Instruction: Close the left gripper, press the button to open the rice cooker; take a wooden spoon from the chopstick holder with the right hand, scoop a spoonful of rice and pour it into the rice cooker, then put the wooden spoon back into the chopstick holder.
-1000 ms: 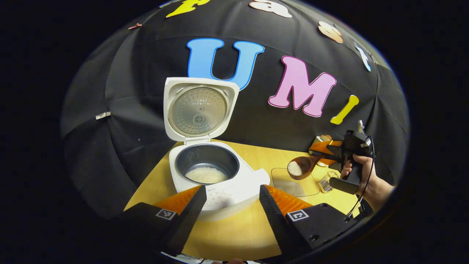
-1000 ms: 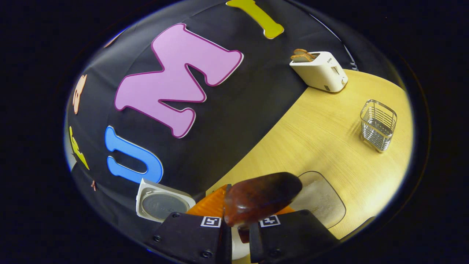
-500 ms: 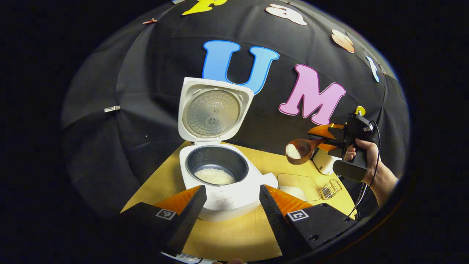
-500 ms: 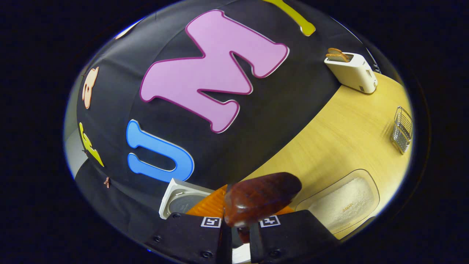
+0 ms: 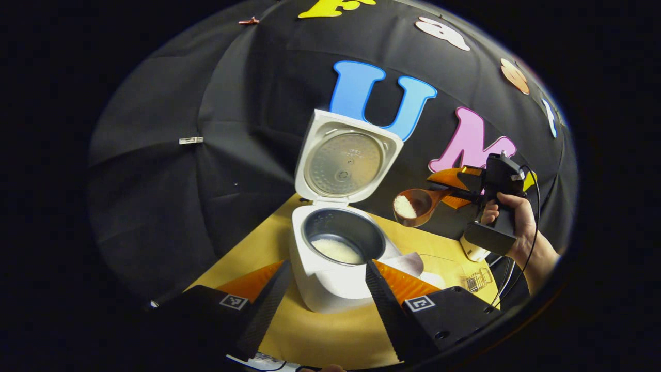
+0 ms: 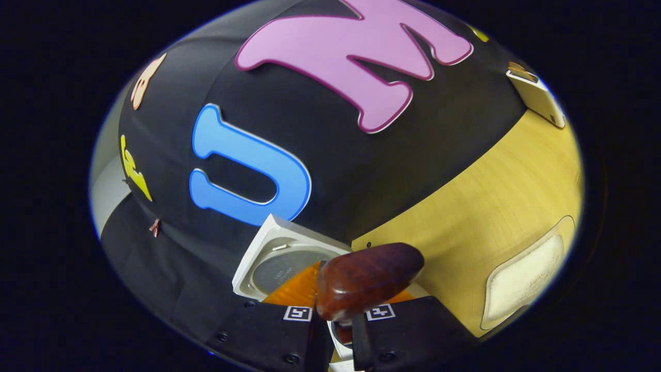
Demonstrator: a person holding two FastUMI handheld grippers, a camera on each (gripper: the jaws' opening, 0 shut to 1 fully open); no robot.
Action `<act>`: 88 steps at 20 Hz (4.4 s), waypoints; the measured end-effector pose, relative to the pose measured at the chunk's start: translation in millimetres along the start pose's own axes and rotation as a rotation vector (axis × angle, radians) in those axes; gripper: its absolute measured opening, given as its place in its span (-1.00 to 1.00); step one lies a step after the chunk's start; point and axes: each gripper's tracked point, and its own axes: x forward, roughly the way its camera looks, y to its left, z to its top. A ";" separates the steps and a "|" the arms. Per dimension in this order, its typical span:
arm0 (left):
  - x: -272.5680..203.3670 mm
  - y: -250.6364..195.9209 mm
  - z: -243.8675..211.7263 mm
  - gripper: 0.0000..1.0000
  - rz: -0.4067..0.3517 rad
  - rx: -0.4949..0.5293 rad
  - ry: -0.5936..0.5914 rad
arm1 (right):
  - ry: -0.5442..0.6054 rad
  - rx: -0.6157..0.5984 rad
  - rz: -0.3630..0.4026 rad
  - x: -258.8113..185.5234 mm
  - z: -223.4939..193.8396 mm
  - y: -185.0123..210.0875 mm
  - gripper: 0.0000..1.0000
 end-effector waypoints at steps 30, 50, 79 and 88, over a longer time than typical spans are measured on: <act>-8.3 54.1 -1.5 0.89 0.151 -0.121 -0.036 | -0.086 -0.928 0.097 50.1 -87.8 47.4 -0.55; -12.5 65.2 -11.1 0.89 0.174 -0.156 -0.036 | -0.140 -1.102 0.218 44.4 -116.2 81.7 -0.55; 23.6 -184.1 -3.5 0.89 -0.090 0.047 -0.026 | -0.407 -0.774 -0.333 -204.9 240.4 -188.0 -0.55; 21.1 -212.0 -24.4 0.88 -0.034 0.071 0.008 | -0.420 -0.669 -0.507 -251.7 260.6 -317.0 -0.55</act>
